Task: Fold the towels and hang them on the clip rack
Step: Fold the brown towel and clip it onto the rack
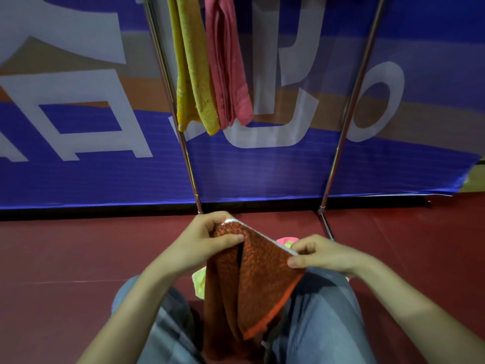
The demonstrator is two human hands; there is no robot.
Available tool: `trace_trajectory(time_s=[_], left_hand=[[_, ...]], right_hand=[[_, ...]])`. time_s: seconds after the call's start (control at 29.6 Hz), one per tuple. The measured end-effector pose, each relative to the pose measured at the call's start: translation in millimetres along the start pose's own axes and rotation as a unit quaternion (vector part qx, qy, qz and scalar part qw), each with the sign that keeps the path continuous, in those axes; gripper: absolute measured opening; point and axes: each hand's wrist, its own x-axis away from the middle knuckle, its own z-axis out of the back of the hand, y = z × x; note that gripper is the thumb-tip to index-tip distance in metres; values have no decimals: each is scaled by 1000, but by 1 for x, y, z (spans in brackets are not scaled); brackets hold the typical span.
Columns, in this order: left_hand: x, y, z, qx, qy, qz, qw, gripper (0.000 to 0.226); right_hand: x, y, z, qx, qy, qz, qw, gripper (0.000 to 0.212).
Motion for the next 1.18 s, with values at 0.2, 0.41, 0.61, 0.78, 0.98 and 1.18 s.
trace_trajectory(time_s=[0.2,0.41,0.61,0.78,0.98,1.18], left_hand=[[12,-19,12,-18,-100,97,990,17],[5,-11,-21,40,-165,111,979,17],[-3,2,-32,10,-124,24,992,8],[-1,-6,-20,1,-62,11,998,10],[-3,-9,-31,20,-102,32,994,20],[-3,-5,-28,17,-16,-18,1000,9]], right_hand=[[-2,-9,4,-219,114,74,966,61],[-8,-51,-11,-139,103,121,977,19],[-9,-58,-15,-96,85,110,986,15],[-4,-37,-12,-174,80,90,977,11],[-10,-49,-18,-156,117,136,971,19],[-9,-29,-16,-156,111,95,977,12]])
